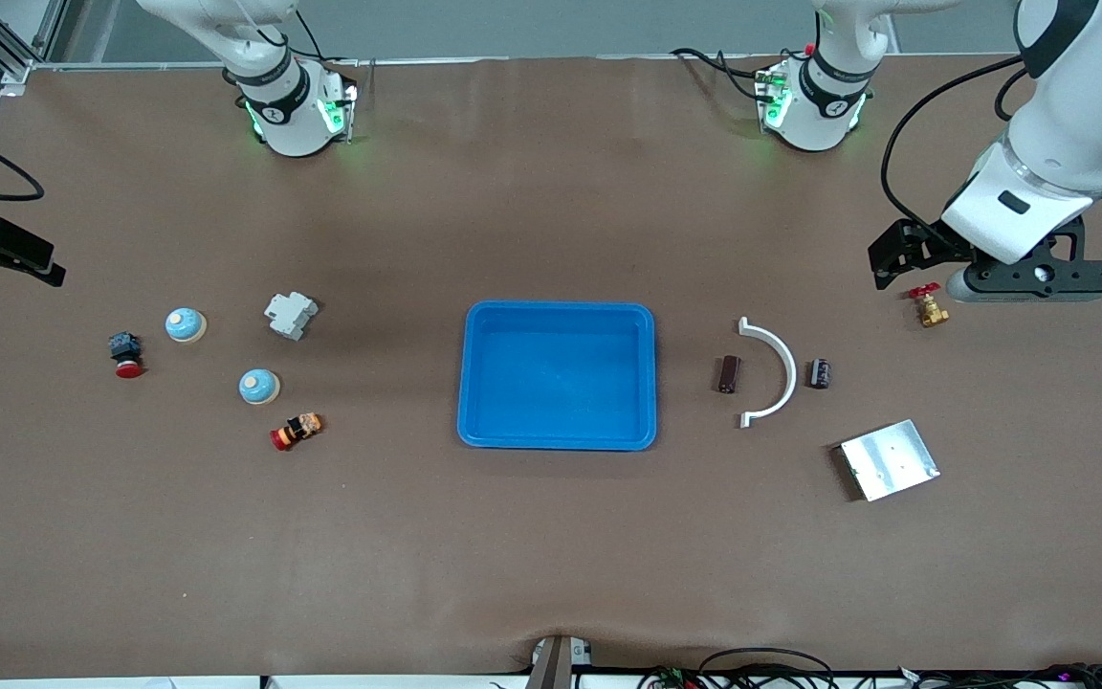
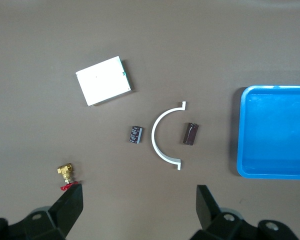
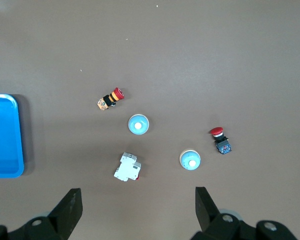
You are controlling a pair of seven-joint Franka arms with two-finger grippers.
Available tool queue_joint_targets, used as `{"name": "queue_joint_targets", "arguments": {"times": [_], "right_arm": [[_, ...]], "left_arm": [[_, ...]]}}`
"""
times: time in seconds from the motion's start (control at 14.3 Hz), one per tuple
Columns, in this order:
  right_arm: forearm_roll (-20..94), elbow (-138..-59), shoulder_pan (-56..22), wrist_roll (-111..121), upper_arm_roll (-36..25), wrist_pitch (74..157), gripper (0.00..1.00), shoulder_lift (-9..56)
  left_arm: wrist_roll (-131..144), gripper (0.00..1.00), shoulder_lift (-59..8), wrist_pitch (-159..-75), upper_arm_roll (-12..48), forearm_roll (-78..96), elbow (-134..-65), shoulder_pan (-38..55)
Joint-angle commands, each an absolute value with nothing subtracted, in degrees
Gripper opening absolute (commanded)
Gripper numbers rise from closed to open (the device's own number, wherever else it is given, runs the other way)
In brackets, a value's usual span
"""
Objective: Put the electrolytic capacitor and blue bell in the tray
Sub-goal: 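Reach the right gripper toward the blue bell while the left gripper reaches the capacitor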
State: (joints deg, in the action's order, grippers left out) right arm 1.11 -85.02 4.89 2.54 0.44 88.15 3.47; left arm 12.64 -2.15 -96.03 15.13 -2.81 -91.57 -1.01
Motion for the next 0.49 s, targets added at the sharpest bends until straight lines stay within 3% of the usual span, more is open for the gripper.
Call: {"name": "queue_joint_targets", "arguments": {"times": [0.0,0.42], "right_arm": [[1.1,-84.7,5.3,2.8,0.9,87.9,1.00,3.3],[1.1,-84.7,5.4,2.8,0.9,87.8,1.00,3.3]], "left_arm": [[13.3,1.00,-1.4,-95.3,15.4,-3.0,-91.6,-1.1],[12.7,1.00,-1.8,-95.4,16.1,-3.3,-91.6,-1.0]]}}
